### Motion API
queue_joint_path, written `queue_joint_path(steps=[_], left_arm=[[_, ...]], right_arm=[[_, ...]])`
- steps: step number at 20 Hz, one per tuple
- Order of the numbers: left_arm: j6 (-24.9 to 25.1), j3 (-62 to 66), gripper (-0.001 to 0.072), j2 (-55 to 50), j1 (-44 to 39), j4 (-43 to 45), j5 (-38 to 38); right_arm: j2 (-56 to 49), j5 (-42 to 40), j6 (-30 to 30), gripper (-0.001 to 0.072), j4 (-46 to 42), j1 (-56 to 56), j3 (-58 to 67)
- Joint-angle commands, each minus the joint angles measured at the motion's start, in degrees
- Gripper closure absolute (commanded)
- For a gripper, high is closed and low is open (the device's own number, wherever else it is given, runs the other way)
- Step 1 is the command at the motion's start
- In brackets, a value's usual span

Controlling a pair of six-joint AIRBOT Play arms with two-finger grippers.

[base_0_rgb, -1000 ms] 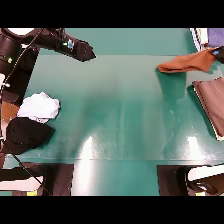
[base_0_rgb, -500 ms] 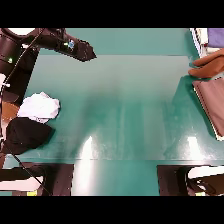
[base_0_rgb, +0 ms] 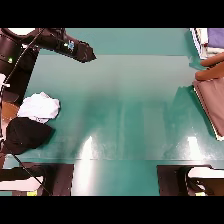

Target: Fold the shirts.

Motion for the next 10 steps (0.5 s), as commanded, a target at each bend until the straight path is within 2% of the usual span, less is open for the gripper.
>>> queue_joint_path(steps=[1,5,10], left_arm=[[0.15,-0.02,0.068,-0.02,-0.02,0.07,-1.31],[0.2,-0.04,0.068,-0.02,-0.02,0.24,-2.67],[0.37,-0.02,0.068,-0.02,-0.02,0.26,-3.76]], right_arm=[[2.14,5.86,1.27,0.0698,-6.36,-0.55,-0.04],[2.34,11.78,7.48,0.0697,-19.3,-1.73,-0.04],[2.34,22.4,14.27,0.0695,-29.0,-5.18,-0.17]])
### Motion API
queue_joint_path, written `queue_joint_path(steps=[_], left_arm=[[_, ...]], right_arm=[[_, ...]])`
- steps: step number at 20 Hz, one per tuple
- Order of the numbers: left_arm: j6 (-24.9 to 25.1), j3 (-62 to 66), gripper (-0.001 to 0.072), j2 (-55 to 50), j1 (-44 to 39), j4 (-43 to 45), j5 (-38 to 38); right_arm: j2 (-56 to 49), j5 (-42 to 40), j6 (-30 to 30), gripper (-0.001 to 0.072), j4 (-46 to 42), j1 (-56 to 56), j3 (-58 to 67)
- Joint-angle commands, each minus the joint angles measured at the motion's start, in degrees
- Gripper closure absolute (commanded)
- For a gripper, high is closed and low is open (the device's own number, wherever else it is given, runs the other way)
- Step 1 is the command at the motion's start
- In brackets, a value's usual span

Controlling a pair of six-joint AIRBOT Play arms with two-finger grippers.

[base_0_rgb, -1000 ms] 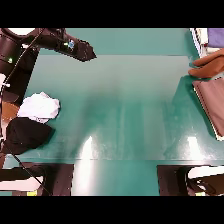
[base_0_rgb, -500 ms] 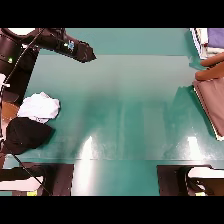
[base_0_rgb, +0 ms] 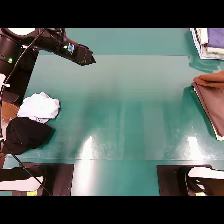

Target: Fold the shirts.

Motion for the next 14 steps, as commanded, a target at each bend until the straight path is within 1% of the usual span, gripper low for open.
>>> queue_joint_path(steps=[1,3,4,5,6,7,9,12,13,14], left_arm=[[0.85,-0.02,0.0679,-0.02,-0.02,0.04,-0.63],[1.46,-0.02,0.068,-0.02,-0.02,0.04,-0.63],[1.46,-0.02,0.068,-0.02,-0.02,0.02,-0.66],[1.46,-0.04,0.068,-0.02,-0.02,0.04,-0.66],[1.46,-0.02,0.068,-0.02,-0.02,0.04,-0.66],[1.49,-0.02,0.0679,-0.02,-0.02,0.04,-0.66],[1.49,-0.04,0.068,-0.02,-0.02,0.04,-0.79],[1.46,-0.04,0.068,-0.02,-0.02,0.04,-1.05],[1.46,-0.02,0.068,-0.02,-0.02,0.04,-0.96],[1.46,-0.04,0.068,-0.02,-0.02,0.04,-0.61]], right_arm=[[0.07,9.51,5.51,0.0695,-8.28,-2.51,-0.09],[0.5,12.24,6.82,0.0694,-10.84,-3.8,-1.14],[1.57,12.35,6.95,0.068,-11.8,-4.48,-3.5],[2.8,12.48,6.93,0.0562,-12.5,-5.03,-6.34],[4.09,12.37,6.93,0.0338,-12.61,-5.68,-9.75],[5.18,12.26,6.93,0.0225,-12.7,-6.43,-12.63],[6.75,12.13,7.02,0.0223,-13.25,-8.61,-16.63],[8.72,10.54,9.35,0.0235,-13.05,-9.99,-19.04],[9.46,9.27,9.62,0.0273,-11.63,-9.4,-19.37],[9.94,8.52,9.6,0.0284,-9.6,-8.41,-19.37]])
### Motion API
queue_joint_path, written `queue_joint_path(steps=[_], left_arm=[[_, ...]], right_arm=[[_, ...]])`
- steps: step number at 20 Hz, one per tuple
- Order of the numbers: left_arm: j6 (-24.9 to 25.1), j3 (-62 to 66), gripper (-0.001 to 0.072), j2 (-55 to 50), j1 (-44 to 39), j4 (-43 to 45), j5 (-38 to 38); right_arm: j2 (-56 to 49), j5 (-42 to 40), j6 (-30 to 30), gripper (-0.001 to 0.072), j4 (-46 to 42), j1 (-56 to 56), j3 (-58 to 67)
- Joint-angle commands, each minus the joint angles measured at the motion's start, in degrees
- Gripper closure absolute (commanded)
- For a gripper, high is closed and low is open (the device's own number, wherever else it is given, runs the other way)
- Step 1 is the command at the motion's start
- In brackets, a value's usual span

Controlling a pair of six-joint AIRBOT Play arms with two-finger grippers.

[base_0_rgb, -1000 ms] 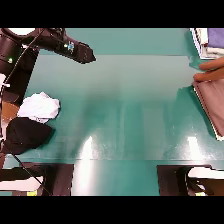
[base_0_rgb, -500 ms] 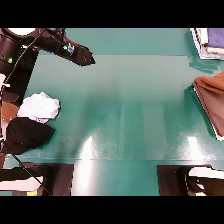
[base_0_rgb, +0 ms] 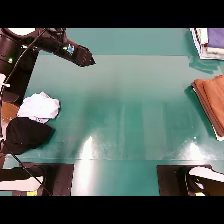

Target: Fold the shirts.

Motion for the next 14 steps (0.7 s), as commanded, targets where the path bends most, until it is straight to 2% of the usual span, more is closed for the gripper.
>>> queue_joint_path(steps=[1,4,9,10,11,12,14], left_arm=[[0.0,-0.02,0.068,-0.02,-0.02,0.02,0.94],[-0.07,-0.02,0.068,0.0,-0.02,-0.09,-0.26],[-0.07,-0.02,0.0679,0.0,-0.02,-0.09,2.34],[-0.07,-0.02,0.0679,0.0,-0.02,-0.09,2.51],[-0.07,-0.02,0.068,0.0,-0.02,-0.09,2.49],[-0.07,-0.02,0.068,0.0,-0.02,-0.09,2.49],[-0.07,-0.02,0.0679,0.0,-0.02,-0.09,2.49]], right_arm=[[2.27,-2.82,1.22,0.0284,4.94,1.95,-1.95],[3.67,-4.13,1.16,0.0284,11.15,9.94,-1.95],[5.18,-6.4,1.11,0.0287,11.56,28.28,-1.95],[5.16,-6.36,0.94,0.0392,11.54,31.63,-1.95],[5.16,-6.38,-0.5,0.0626,11.52,35.01,-1.95],[5.16,-6.34,-2.05,0.0693,11.45,37.99,-1.95],[5.16,-6.23,-3.63,0.0693,11.47,43.01,-1.95]])
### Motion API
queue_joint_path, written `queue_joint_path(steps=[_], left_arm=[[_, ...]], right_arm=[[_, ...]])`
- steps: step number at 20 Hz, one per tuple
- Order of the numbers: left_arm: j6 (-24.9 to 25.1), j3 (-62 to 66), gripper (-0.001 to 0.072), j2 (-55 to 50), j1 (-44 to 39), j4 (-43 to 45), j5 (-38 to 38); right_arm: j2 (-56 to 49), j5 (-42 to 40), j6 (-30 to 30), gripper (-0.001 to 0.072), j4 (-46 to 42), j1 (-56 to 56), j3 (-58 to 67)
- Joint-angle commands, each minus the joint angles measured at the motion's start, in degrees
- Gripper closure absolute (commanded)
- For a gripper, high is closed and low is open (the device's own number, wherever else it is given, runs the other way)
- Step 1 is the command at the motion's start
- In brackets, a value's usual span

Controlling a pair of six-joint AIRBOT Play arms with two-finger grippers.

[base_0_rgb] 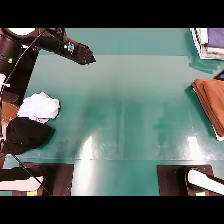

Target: Fold the shirts.

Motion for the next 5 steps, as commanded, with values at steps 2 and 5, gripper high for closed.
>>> queue_joint_path(steps=[2,5], left_arm=[[-0.04,-0.02,0.068,0.0,-0.02,0.0,0.44],[-0.04,-0.02,0.0679,0.0,-0.02,0.0,0.44]], right_arm=[[0.11,-0.57,-2.58,0.0693,0.22,11.45,-0.02],[0.09,-0.83,-2.58,0.0693,-0.17,13.53,-0.02]])
